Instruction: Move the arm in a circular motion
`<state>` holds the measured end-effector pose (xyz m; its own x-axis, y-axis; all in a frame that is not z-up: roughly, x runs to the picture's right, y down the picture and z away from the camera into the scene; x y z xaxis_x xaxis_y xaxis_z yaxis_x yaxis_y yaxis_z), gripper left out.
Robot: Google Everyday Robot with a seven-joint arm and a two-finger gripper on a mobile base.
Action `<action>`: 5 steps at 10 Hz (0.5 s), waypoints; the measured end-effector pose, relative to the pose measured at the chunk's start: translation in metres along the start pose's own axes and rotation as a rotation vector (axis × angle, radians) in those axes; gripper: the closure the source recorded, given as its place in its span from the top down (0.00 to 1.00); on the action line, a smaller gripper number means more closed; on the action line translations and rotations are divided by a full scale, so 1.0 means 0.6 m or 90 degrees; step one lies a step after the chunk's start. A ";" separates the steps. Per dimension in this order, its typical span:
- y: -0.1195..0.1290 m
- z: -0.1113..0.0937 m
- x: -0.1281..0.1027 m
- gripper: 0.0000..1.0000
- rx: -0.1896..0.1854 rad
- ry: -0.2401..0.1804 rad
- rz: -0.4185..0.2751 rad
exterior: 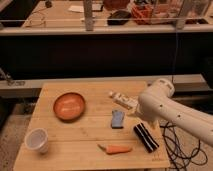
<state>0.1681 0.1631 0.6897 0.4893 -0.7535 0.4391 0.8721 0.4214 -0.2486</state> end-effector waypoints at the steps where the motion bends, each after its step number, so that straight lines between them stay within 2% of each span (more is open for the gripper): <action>1: -0.030 -0.022 -0.033 0.80 0.012 0.003 -0.030; 2: -0.056 -0.038 -0.056 0.80 0.023 0.005 -0.057; 5: -0.176 -0.078 -0.113 0.80 0.055 0.023 -0.194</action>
<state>0.0424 0.1463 0.6460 0.2059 -0.8682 0.4514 0.9764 0.2133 -0.0352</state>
